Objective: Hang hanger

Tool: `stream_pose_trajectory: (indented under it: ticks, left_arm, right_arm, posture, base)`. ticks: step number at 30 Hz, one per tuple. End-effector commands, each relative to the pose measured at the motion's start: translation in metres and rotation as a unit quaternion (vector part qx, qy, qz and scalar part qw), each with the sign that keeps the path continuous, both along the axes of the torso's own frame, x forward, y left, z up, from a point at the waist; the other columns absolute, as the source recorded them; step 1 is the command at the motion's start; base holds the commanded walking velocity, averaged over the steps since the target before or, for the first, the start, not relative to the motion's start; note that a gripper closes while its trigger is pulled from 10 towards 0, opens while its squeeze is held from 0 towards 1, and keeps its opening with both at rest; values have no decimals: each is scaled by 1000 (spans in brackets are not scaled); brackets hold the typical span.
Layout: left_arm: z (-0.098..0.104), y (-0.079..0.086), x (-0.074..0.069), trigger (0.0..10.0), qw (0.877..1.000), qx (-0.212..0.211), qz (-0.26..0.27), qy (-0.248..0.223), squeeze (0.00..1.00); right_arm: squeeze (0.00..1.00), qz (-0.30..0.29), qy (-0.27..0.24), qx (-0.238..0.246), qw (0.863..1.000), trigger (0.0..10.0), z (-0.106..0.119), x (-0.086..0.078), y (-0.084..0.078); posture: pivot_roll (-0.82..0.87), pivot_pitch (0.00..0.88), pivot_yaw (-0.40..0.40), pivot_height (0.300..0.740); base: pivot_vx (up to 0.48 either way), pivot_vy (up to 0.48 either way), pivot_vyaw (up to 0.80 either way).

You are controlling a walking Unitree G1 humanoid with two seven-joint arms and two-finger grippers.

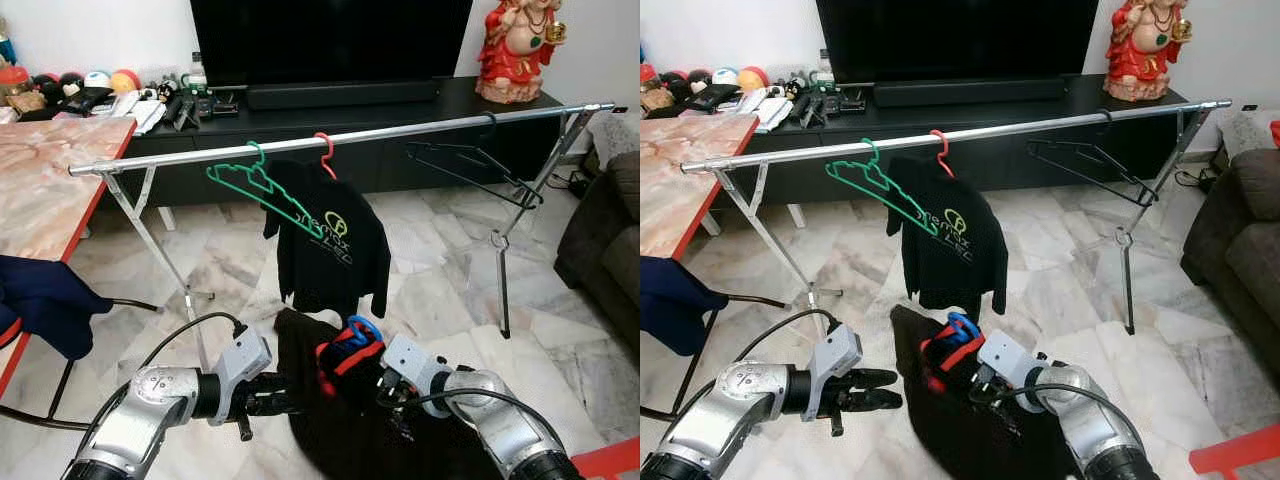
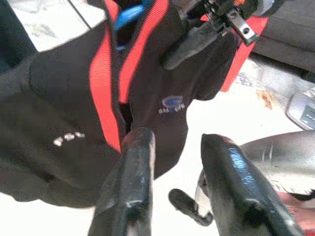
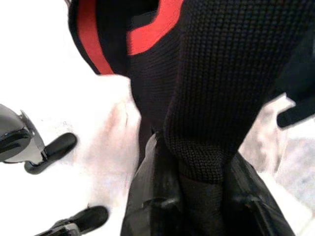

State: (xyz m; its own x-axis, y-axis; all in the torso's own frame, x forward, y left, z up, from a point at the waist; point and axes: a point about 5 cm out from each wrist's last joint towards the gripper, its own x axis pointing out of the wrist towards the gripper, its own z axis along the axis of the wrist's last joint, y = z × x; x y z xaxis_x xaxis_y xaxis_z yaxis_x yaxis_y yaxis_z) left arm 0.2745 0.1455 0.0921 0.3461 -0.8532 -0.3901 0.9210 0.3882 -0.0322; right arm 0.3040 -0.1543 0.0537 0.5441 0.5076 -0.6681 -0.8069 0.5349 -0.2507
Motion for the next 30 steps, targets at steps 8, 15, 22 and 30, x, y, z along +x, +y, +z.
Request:
stream_pose_trajectory:
  ticks: [8,15,22,30]
  left_arm:
    - [23,13,18,10000,999,9,7,-48,1000]
    - [26,8,18,10000,998,20,-54,-40,1000]
    - [13,-11,17,10000,991,57,-122,-30,1000]
    - [15,-23,18,10000,989,40,-143,-27,314]
  right_arm:
    - [0,139,18,-32,990,0,4,-18,-30]
    - [0,189,27,-12,981,0,11,-24,-33]
    - [0,244,46,26,968,0,21,-33,-21]
    - [0,260,43,32,964,0,26,-35,-19]
  posture:
    - [-42,60,2,740]
    - [-46,65,9,740]
    - [-60,49,18,740]
    - [-64,49,19,740]
  base:
    - [0,0,0]
    - [0,0,0]
    - [0,0,0]
    - [0,0,0]
